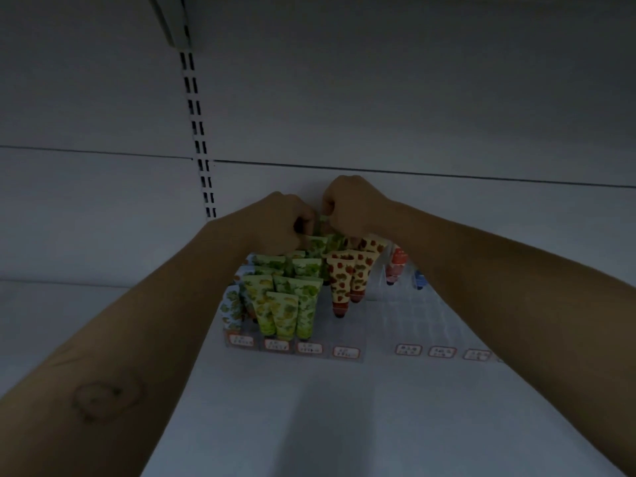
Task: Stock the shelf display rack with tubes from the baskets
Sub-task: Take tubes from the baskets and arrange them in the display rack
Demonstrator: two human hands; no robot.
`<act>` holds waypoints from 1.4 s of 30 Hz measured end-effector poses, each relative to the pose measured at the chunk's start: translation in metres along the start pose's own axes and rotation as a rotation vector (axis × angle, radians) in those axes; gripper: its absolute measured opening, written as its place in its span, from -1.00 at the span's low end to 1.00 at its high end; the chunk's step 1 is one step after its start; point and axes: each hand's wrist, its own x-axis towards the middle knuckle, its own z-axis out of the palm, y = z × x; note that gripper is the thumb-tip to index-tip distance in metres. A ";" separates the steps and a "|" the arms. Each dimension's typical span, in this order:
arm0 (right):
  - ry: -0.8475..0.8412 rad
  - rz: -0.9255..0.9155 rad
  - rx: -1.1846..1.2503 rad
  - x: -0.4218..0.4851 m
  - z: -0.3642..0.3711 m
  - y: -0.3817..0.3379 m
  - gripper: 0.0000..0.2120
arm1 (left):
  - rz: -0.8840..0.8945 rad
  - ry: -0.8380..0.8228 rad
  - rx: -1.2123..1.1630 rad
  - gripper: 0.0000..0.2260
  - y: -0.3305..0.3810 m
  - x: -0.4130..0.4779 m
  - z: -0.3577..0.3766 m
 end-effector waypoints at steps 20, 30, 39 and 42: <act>-0.033 0.011 0.054 -0.017 0.010 -0.004 -0.73 | 0.016 0.016 -0.015 -0.88 -0.002 -0.005 0.003; -0.251 -0.035 -0.076 -0.005 0.000 -0.016 -0.87 | 0.080 -0.023 0.077 -0.84 -0.001 -0.009 -0.003; -0.153 -0.156 -0.133 -0.012 0.007 -0.011 -0.89 | 0.063 -0.065 0.123 -0.82 0.003 -0.010 -0.007; -0.090 -0.146 -0.085 -0.016 0.014 -0.009 -0.80 | 0.064 -0.021 0.104 -0.80 0.001 -0.013 -0.002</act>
